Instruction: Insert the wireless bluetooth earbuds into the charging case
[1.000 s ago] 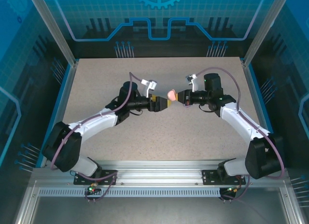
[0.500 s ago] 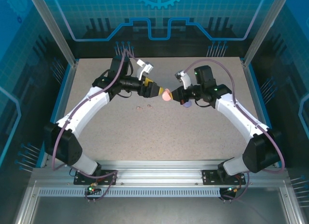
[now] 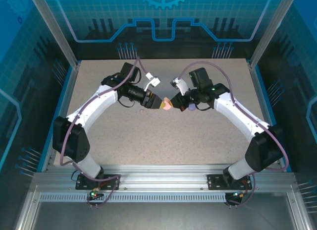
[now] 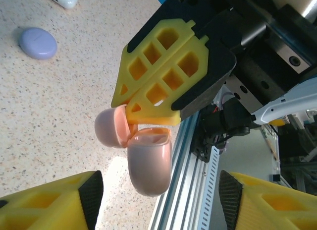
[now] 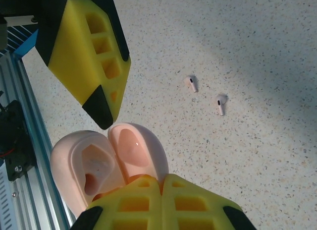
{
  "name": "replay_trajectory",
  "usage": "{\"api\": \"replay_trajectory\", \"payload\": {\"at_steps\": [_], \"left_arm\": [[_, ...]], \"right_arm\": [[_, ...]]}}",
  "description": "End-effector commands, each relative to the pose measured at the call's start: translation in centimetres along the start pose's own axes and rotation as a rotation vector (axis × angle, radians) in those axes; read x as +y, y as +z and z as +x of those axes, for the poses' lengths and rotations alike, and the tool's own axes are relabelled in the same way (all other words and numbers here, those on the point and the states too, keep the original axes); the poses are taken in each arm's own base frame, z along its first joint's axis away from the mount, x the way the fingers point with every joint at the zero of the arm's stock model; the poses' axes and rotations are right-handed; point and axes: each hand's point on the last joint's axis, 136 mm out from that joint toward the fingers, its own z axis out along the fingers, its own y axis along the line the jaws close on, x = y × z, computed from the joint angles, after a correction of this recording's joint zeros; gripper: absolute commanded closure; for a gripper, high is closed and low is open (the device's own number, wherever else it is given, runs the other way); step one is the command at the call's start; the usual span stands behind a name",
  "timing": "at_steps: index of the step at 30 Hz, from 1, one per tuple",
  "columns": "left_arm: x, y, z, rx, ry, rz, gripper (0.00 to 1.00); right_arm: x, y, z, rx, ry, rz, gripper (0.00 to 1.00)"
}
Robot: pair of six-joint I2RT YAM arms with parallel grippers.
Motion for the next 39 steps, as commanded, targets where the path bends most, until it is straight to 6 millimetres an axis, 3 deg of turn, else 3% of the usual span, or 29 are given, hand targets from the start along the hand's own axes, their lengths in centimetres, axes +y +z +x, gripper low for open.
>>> {"api": "replay_trajectory", "payload": {"at_steps": [1, 27, 39], "left_arm": [[-1.0, -0.1, -0.1, 0.015, 0.007, 0.064, 0.35], [-0.5, 1.0, 0.5, 0.056, -0.026, 0.122, 0.57], [-0.3, 1.2, 0.4, 0.051, -0.028, 0.128, 0.72]], "right_arm": [[0.8, -0.1, -0.6, 0.007, -0.031, -0.01, 1.0], [1.6, 0.5, -1.1, 0.016, -0.056, -0.014, 1.0], [1.8, 0.1, -1.6, 0.002, -0.062, -0.011, 1.0]]}}
